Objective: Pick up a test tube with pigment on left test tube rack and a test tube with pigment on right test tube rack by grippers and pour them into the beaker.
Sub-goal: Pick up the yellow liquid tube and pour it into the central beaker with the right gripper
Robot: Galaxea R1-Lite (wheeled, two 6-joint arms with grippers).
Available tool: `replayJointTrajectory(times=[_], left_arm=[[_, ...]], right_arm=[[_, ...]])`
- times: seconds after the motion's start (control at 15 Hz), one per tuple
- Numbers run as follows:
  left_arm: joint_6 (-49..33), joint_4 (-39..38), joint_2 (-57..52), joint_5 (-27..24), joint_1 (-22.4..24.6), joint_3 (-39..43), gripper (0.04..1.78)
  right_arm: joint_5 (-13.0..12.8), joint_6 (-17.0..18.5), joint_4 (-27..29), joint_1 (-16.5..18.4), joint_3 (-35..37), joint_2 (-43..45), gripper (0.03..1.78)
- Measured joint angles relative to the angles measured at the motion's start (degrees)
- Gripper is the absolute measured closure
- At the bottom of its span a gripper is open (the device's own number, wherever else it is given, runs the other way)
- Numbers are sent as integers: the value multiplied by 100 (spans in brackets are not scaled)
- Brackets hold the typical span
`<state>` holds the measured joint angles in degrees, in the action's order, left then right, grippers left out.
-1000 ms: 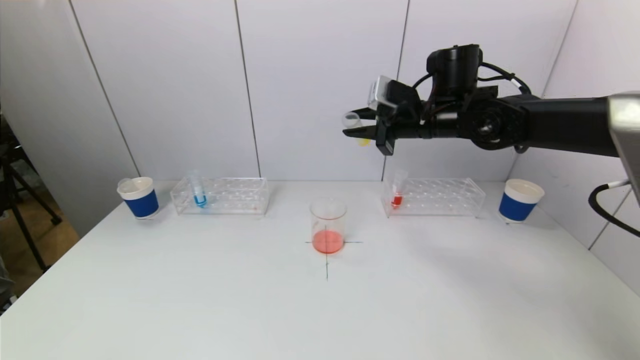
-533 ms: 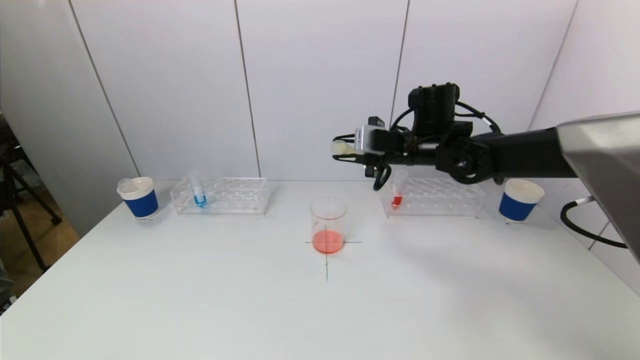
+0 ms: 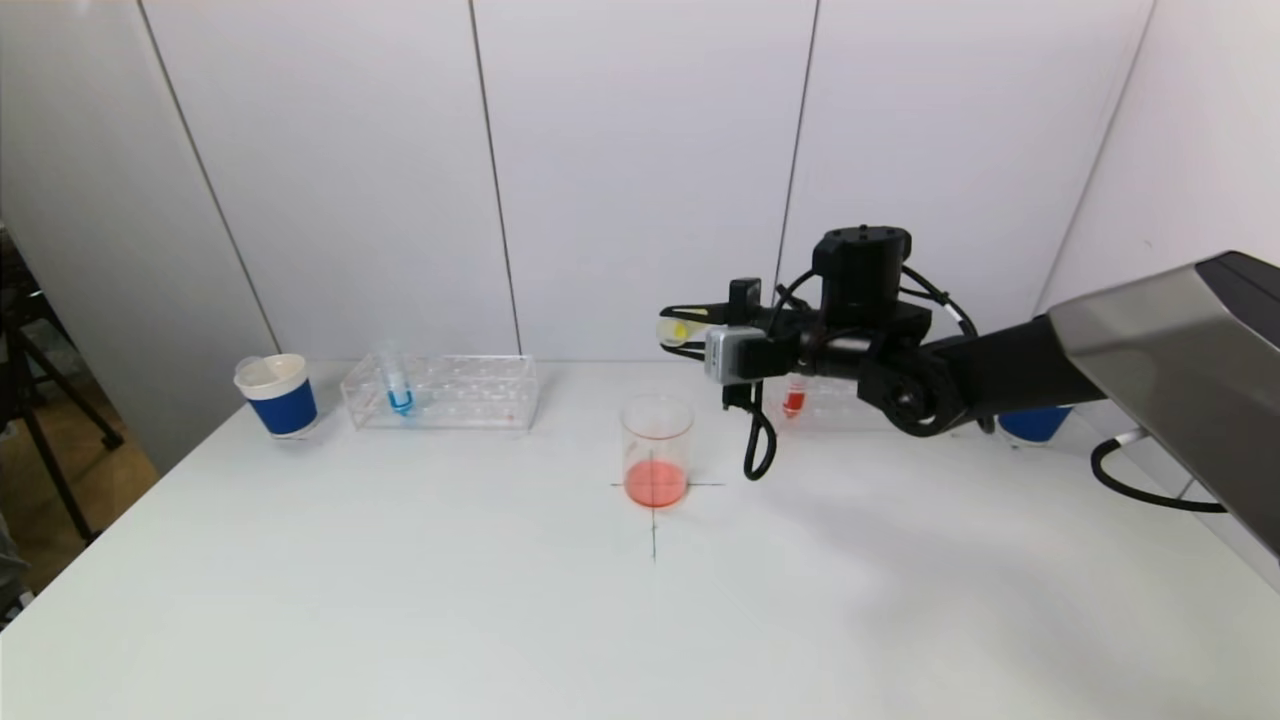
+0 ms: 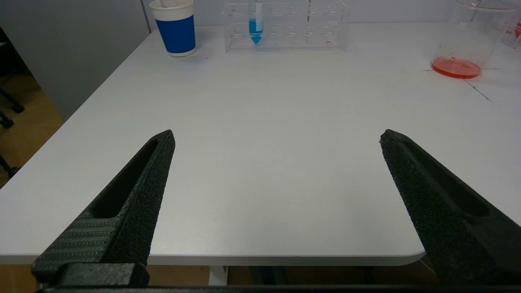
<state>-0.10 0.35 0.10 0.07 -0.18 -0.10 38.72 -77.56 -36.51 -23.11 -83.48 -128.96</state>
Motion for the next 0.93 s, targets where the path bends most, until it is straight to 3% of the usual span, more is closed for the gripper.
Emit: replayJointTrajectory(times=[0.27, 0.67, 0.93], left_arm=[[0, -2, 0, 0, 0, 0, 6], [5, 0, 0, 0, 0, 0, 6], [0, -2, 0, -2, 0, 0, 6]], right_arm=[[48, -293, -560, -1, 232, -122, 134], [404, -373, -1751, -45, 471, -378, 134], [461, -413, -1953, -100, 540, -480, 135]])
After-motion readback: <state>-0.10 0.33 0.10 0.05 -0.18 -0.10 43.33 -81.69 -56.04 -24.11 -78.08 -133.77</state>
